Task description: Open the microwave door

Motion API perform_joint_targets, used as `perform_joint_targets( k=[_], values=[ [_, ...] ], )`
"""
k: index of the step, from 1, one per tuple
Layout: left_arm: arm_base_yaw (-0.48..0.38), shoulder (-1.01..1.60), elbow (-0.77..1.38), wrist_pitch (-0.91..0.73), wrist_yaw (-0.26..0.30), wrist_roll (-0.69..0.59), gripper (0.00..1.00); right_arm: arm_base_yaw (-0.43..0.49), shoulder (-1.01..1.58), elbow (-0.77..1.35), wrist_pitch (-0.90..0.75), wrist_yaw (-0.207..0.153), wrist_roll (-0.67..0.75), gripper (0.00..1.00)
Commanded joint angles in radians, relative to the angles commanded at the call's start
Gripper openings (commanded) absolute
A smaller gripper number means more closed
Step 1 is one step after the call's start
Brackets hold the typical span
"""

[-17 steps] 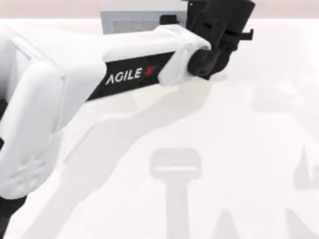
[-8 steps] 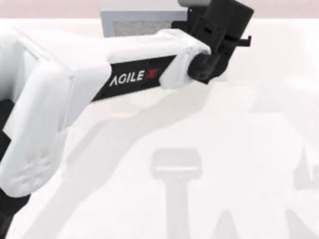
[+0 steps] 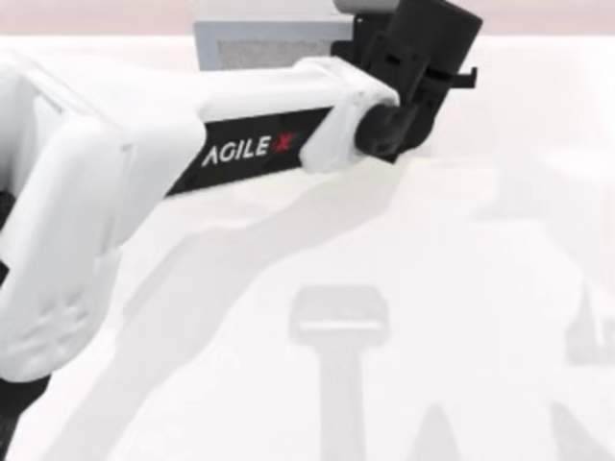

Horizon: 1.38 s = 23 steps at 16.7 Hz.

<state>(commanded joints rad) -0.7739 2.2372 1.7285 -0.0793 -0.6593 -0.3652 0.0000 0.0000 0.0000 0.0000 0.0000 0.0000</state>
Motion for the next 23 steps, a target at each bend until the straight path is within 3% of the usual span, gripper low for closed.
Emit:
perform_joint_targets(
  k=[23],
  values=[
    [0.011,-0.036,-0.050,0.028,-0.019,-0.017,0.00,0.000,0.000,0.000,0.000,0.000,0.000,1.00]
  ],
)
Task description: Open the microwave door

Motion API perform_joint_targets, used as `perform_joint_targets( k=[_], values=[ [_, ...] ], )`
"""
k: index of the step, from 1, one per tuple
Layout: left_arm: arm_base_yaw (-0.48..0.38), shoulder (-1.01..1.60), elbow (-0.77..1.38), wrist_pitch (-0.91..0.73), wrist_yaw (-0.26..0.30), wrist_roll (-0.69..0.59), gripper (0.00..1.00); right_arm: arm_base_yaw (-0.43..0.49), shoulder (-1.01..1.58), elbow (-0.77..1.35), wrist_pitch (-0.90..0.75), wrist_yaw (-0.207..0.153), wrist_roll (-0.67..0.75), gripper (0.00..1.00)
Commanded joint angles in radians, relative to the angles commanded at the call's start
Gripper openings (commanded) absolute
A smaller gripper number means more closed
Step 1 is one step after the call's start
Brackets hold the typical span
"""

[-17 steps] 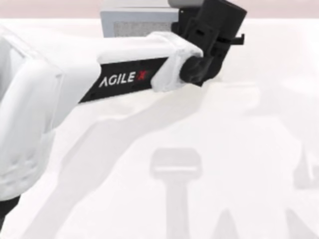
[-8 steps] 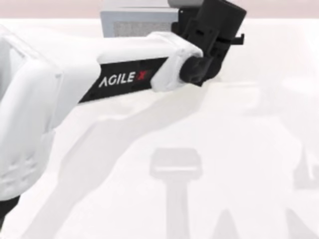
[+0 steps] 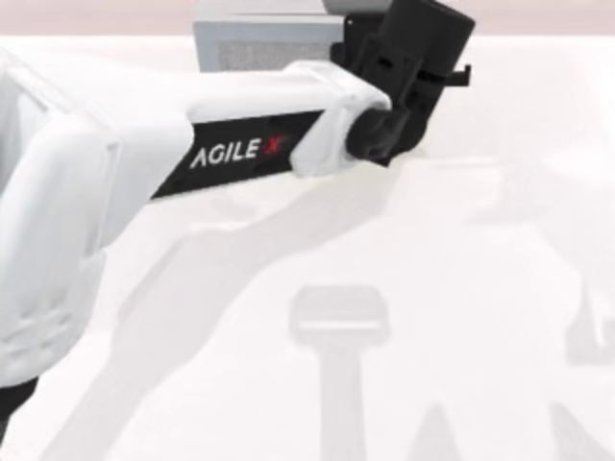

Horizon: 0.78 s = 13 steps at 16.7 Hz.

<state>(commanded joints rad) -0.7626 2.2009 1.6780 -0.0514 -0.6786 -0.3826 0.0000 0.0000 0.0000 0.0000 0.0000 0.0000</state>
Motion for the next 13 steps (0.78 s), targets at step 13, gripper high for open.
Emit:
perform_joint_targets(
  k=[13],
  values=[
    [-0.003,0.117,0.225,-0.223,0.066,-0.047,0.00,0.000,0.000,0.000,0.000,0.000,0.000,1.00]
  ],
)
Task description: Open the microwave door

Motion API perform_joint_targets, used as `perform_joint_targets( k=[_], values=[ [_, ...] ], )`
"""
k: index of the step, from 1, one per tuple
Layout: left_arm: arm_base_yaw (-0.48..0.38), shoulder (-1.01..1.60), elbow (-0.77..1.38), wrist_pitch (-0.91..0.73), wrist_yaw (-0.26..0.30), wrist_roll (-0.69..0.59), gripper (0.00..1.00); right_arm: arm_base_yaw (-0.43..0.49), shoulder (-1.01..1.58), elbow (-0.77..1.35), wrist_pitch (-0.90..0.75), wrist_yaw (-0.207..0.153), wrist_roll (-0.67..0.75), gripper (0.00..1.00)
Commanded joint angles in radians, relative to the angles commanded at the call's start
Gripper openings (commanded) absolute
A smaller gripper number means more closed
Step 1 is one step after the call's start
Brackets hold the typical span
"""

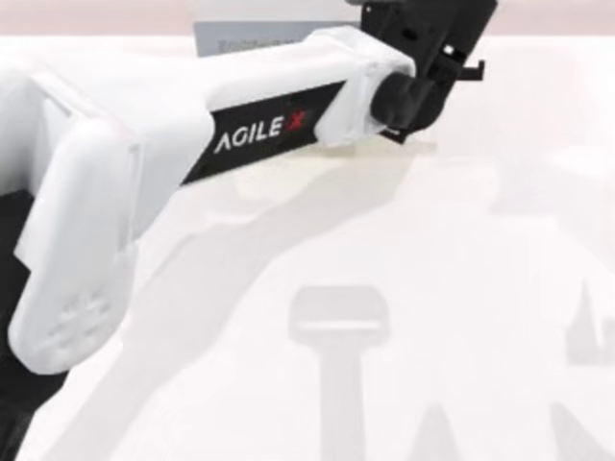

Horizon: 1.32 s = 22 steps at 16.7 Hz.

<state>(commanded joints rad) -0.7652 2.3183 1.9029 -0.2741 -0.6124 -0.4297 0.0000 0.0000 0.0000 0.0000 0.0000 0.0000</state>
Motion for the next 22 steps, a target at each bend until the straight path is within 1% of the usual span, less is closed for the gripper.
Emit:
perform_joint_targets(
  k=[3,8,10,12,15,22],
  values=[
    [0.012,0.095,0.235,-0.245,0.059,-0.038,0.00,0.000,0.000,0.000,0.000,0.000,0.000,1.00],
    [0.042,0.245,0.656,-0.718,0.179,-0.105,0.00,0.000,0.000,0.000,0.000,0.000,0.000,1.00],
    [0.055,0.291,0.795,-0.871,0.225,-0.128,0.00,0.000,0.000,0.000,0.000,0.000,0.000,1.00],
    [0.067,0.326,0.902,-0.985,0.264,-0.147,0.00,0.000,0.000,0.000,0.000,0.000,0.000,1.00],
    [0.078,0.355,0.987,-1.074,0.299,-0.162,0.00,0.000,0.000,0.000,0.000,0.000,0.000,1.00],
    [0.079,0.358,0.996,-1.083,0.303,-0.164,0.00,0.000,0.000,0.000,0.000,0.000,0.000,1.00]
  ],
)
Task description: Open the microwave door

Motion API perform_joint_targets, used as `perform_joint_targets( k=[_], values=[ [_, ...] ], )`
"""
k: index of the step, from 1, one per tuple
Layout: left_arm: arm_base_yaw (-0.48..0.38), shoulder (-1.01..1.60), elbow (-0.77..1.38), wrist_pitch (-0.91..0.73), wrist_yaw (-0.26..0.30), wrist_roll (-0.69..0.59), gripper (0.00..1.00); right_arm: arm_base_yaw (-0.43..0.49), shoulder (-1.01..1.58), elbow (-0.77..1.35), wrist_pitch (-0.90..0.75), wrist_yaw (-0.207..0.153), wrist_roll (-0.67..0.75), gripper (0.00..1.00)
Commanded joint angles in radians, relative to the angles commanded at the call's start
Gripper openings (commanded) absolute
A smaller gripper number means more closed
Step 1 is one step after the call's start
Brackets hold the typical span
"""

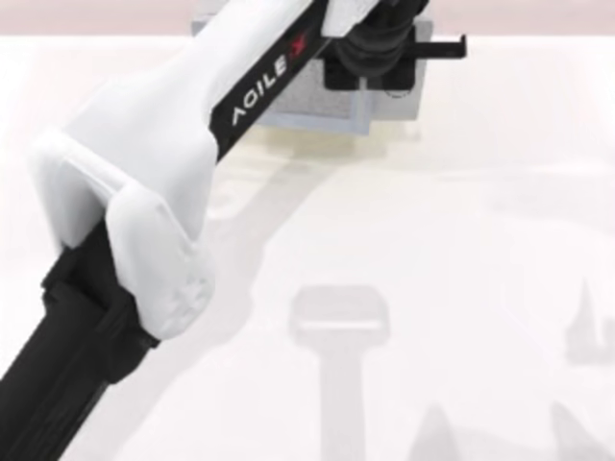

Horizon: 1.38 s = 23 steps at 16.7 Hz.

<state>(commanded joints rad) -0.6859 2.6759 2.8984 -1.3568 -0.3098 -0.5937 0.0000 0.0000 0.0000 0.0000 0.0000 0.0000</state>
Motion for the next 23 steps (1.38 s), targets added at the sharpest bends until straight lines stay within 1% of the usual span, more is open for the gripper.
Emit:
perform_joint_targets(
  k=[19,20,23],
  values=[
    [0.000,0.000,0.000,0.000,0.000,0.000,0.00,0.000,0.000,0.000,0.000,0.000,0.000,1.00],
    [-0.010,0.010,-0.001,0.001,0.004,-0.003,0.00,0.000,0.000,0.000,0.000,0.000,0.000,1.00],
    [-0.008,-0.020,-0.040,0.029,0.006,0.007,0.00,0.000,0.000,0.000,0.000,0.000,0.000,1.00]
  ],
)
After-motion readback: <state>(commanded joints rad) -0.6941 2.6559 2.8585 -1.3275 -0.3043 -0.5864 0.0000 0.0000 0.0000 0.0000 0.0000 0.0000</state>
